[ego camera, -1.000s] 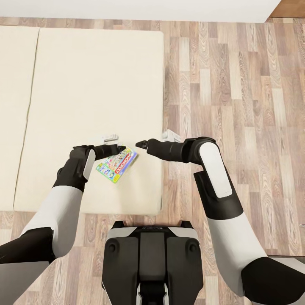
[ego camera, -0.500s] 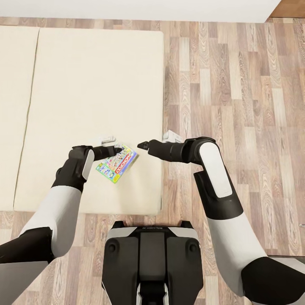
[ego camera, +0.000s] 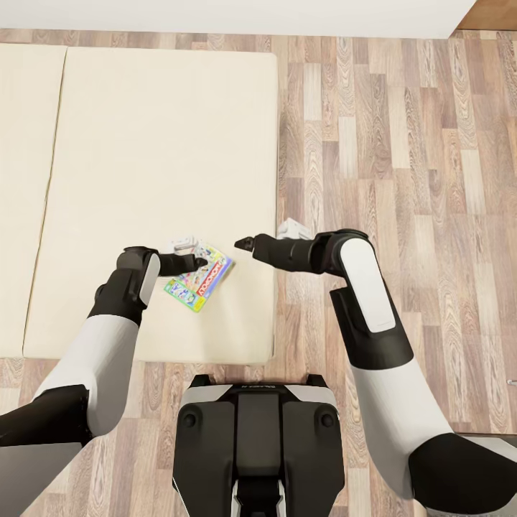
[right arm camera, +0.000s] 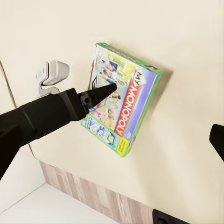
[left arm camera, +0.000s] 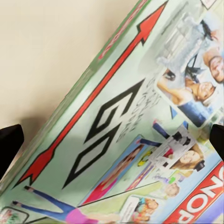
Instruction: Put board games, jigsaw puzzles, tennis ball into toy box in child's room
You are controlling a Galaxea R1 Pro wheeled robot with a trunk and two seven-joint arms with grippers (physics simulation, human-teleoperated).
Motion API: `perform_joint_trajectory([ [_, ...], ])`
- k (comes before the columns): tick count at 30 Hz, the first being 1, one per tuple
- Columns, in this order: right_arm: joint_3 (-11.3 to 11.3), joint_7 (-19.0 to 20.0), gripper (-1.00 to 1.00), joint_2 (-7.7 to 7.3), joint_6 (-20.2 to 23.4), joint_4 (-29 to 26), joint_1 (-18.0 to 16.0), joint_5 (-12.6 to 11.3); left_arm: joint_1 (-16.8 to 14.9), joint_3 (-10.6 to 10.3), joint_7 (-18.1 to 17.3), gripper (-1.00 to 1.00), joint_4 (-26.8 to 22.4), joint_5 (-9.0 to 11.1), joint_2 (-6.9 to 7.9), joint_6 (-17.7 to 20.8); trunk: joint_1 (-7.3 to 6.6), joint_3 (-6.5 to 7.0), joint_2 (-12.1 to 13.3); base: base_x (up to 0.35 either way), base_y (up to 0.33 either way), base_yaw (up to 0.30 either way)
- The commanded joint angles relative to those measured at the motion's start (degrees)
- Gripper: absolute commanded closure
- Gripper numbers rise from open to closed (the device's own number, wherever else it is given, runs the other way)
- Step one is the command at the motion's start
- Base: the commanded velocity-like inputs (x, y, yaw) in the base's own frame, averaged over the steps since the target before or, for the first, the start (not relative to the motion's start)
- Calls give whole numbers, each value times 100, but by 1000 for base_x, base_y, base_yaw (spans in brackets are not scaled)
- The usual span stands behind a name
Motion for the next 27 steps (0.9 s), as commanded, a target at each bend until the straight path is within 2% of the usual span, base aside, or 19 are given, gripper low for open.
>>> perform_joint_trajectory([
  [1, -2, -69, -100, 2, 16, -5, -9, -49, -3, 29, -30, -100, -4, -20, -9, 105, 4, -6, -9, 0, 0, 0],
  [27, -4, -99, -100, 2, 22, 90, -62, -49, -8, 26, -99, -100, -1, 42, -44, 533, 4, -6, -9, 0, 0, 0],
])
